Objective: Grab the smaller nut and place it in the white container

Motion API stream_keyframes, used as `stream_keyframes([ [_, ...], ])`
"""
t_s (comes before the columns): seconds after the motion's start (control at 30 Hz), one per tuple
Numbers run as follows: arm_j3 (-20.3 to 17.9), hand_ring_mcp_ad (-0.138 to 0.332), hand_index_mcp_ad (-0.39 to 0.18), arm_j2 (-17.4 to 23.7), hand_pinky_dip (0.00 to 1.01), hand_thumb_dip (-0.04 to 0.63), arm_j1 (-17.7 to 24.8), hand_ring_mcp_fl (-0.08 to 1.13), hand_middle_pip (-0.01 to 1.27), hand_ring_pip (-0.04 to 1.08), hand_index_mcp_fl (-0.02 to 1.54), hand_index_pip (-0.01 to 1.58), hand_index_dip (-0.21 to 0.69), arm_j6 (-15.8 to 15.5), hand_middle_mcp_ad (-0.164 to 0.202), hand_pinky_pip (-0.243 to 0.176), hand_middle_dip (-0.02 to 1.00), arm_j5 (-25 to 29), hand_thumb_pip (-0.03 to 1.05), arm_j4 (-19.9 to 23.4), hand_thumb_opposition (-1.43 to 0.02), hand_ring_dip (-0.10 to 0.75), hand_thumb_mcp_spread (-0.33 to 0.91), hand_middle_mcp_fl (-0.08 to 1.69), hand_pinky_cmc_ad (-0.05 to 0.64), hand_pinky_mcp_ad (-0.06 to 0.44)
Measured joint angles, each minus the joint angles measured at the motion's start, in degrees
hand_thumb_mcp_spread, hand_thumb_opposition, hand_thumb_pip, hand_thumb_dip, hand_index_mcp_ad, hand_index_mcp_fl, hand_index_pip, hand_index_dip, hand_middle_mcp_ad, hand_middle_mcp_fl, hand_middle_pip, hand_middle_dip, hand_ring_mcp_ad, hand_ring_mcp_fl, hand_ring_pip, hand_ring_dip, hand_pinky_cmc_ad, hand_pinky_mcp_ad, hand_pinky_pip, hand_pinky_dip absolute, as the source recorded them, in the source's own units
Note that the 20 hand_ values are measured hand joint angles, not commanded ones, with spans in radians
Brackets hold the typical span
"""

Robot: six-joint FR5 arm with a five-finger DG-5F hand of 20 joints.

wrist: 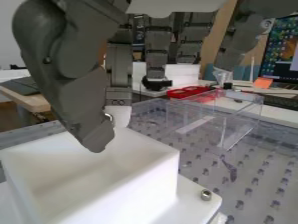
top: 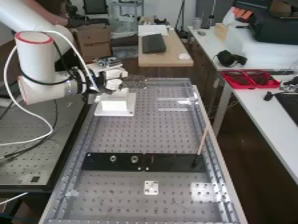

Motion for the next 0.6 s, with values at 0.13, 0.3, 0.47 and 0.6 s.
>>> stream_keyframes([
  [0.13,-0.3,0.093,-0.138,0.1,0.18,0.220,0.4,0.01,0.12,0.10,0.28,1.54,0.162,1.0,0.037,-0.030,0.23,0.0,0.67,0.6,-0.92,0.105,0.43,0.19,0.302,0.241],
  [0.3,-0.4,0.093,-0.138,0.0,0.18,0.220,0.8,0.01,0.12,0.10,0.28,1.54,0.162,1.8,0.037,-0.026,0.23,-0.1,0.67,0.9,-0.92,0.105,0.43,0.19,0.302,0.244],
  [0.47,-0.4,0.093,-0.138,-0.3,0.18,0.220,1.3,0.01,0.12,0.10,0.28,1.54,0.162,2.3,0.038,-0.030,0.23,-0.4,0.67,1.1,-0.92,0.105,0.43,0.19,0.302,0.244],
  [0.6,-0.2,0.093,-0.140,-0.7,0.18,0.220,1.3,0.01,0.12,0.10,0.28,1.54,0.162,2.2,0.038,-0.030,0.23,-0.2,0.67,0.6,-0.92,0.105,0.43,0.19,0.302,0.244],
])
